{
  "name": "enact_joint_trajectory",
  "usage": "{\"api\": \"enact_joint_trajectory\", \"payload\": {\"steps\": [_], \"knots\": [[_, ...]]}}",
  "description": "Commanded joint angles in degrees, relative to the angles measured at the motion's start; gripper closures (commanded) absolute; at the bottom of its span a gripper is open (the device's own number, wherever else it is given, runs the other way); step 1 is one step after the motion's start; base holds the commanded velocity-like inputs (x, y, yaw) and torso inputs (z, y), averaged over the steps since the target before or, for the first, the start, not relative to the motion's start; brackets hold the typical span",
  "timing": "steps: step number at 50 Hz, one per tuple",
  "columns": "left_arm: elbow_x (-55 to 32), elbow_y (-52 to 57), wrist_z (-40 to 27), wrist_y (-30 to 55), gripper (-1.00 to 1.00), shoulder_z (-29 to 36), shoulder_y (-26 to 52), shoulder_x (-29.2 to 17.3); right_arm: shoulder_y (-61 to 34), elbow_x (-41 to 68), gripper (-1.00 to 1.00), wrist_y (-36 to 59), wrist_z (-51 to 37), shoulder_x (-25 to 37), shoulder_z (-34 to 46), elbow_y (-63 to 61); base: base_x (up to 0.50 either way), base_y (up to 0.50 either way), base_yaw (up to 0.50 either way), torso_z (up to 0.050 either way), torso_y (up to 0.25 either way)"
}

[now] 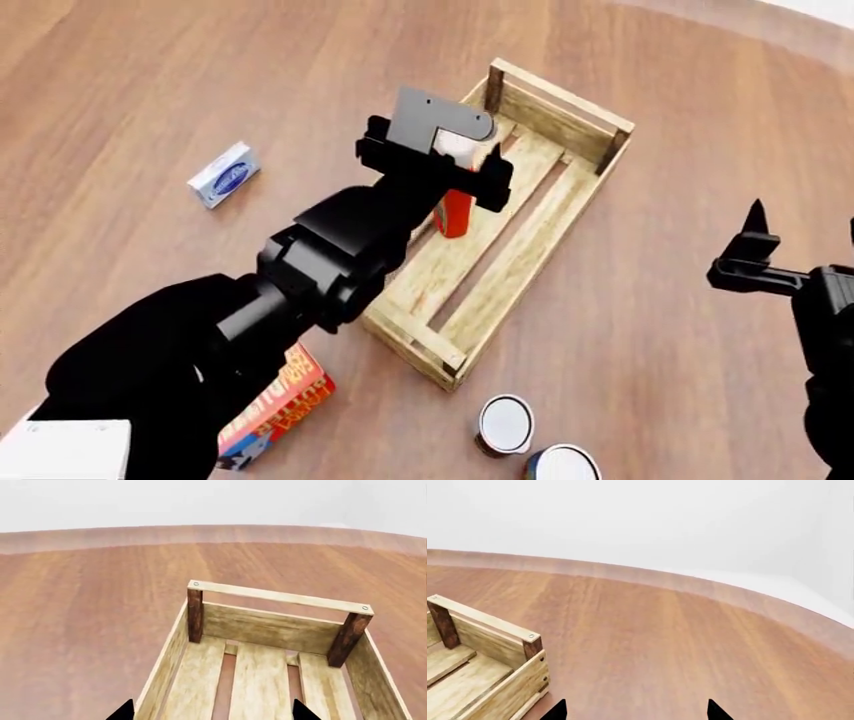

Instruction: Pick up the ketchup, and put it in the wooden tray.

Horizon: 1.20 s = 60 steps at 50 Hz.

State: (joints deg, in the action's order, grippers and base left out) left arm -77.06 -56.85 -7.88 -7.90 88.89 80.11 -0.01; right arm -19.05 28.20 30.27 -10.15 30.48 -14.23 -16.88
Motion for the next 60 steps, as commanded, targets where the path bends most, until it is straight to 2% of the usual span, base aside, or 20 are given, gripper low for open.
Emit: {"api": "enact_joint_trajectory", "payload": {"steps": [1, 9, 15, 22, 31, 38, 41, 44, 53, 60], "knots": [[-0.3, -0.4, 0.0, -0.2, -1.00, 0.0, 1.1, 0.0, -0.7, 1.6, -1.00, 3.6, -1.6, 0.8, -0.4, -3.5, 0.00, 0.00, 0.00, -0.004, 0.092], [-0.6, -0.3, 0.0, -0.3, -1.00, 0.0, 1.6, 0.0, -2.8, 1.9, -1.00, 8.2, -5.6, -0.3, 2.1, -8.0, 0.00, 0.00, 0.00, -0.005, 0.130], [-0.6, -0.1, -0.1, -0.5, -1.00, 0.0, 2.0, 0.0, -6.6, -0.8, -1.00, 6.8, -6.3, -2.2, 6.3, -4.4, 0.00, 0.00, 0.00, -0.005, 0.175], [-0.1, 0.0, -0.2, -1.4, -1.00, 0.0, 2.4, 0.0, -8.0, -1.5, -1.00, 6.4, -6.7, -2.8, 7.6, -3.5, 0.00, 0.00, 0.00, -0.007, 0.180], [-3.0, 0.0, 1.6, -2.4, -1.00, 0.0, 5.1, 0.0, -2.7, 3.0, -1.00, 8.7, -5.9, -0.1, 1.6, -10.0, 0.00, 0.00, 0.00, -0.007, 0.181], [-2.8, -2.3, 1.9, -4.8, -1.00, -0.2, 5.4, -0.1, -2.0, 3.6, -1.00, 9.4, -6.1, 0.5, 0.8, -11.7, 0.00, 0.00, 0.00, -0.008, 0.180], [-1.8, 5.6, -2.5, -6.1, -1.00, 0.1, 5.3, -5.0, -1.9, 3.3, -1.00, 9.5, -6.3, 0.8, 1.2, -12.1, 0.00, 0.00, 0.00, -0.009, 0.174], [0.2, 16.8, -8.9, -8.0, -1.00, 0.9, 4.6, -12.4, -2.2, 2.4, -1.00, 9.5, -6.4, 1.1, 2.4, -12.5, 0.00, 0.00, 0.00, -0.010, 0.173], [3.2, 39.0, -21.3, -12.1, -1.00, 1.7, -0.5, -28.9, -2.2, 0.3, -1.00, 9.7, -7.2, 2.1, 5.0, -14.7, 0.00, 0.00, 0.00, -0.010, 0.172], [6.8, 50.1, -29.7, -16.1, -1.00, 3.2, -6.9, -38.3, 0.1, -0.9, -1.00, 9.4, -8.2, 2.0, 6.1, -18.1, 0.00, 0.00, 0.00, -0.010, 0.164]]}}
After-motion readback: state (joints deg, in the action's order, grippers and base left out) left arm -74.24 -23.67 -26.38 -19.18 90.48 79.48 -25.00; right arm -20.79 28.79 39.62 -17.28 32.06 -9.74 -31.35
